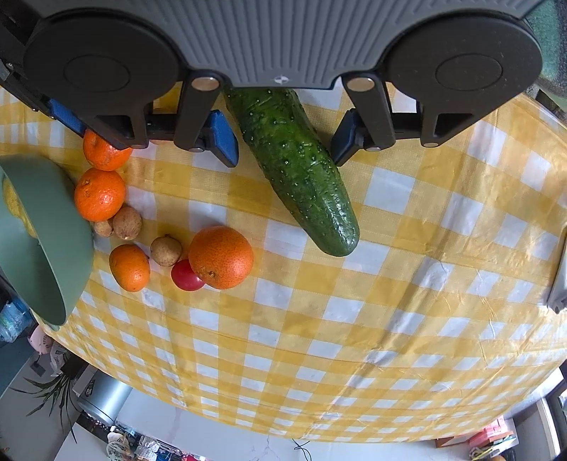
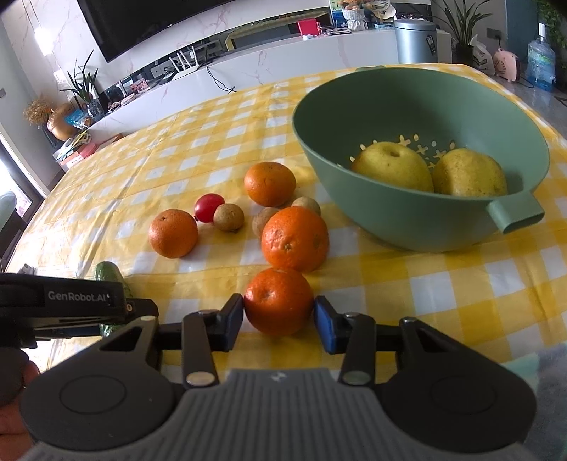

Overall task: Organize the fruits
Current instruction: 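Grasp the cucumber with the left tool while the right tool grasps an orange, then lift cucumber and orange over the colander and release both inside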

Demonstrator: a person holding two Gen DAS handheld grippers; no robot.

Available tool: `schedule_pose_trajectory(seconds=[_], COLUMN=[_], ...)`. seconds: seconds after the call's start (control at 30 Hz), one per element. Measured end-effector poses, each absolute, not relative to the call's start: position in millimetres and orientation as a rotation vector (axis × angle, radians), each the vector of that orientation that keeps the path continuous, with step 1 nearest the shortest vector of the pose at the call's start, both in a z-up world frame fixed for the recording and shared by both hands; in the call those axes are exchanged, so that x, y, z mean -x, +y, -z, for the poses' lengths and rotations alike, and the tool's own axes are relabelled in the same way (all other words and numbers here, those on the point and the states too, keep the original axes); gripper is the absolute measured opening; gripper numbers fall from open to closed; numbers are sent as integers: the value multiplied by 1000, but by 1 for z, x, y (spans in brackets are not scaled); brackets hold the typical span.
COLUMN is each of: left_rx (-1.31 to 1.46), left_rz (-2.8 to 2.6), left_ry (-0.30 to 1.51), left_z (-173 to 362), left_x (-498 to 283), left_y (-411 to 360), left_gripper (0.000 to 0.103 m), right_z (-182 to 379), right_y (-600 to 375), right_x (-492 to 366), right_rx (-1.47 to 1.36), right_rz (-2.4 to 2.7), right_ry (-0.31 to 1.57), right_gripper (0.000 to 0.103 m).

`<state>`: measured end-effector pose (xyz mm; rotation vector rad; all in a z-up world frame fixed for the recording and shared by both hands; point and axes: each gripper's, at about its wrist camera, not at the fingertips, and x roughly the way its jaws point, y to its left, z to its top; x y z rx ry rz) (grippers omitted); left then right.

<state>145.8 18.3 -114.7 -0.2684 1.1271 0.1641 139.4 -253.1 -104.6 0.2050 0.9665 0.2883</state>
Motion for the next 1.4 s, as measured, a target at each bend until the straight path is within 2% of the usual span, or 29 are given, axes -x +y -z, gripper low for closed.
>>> schedule_pose_trajectory(seconds=[0.07, 0.47, 1.4], left_rx=[255, 251, 238], left_rz=[-167, -121, -46], left_ry=[1120, 1057, 820], left_z=[115, 109, 48], left_x=[-145, -135, -96], left_y=[19, 19, 15], left_gripper=[58, 51, 45], right_z=[105, 100, 73], right_y=[-252, -251, -267], right_x=[-139, -132, -96], right_rx=[-197, -182, -200], right_rz=[-291, -314, -381], right_ry=[963, 922, 735], right_gripper=[41, 39, 39])
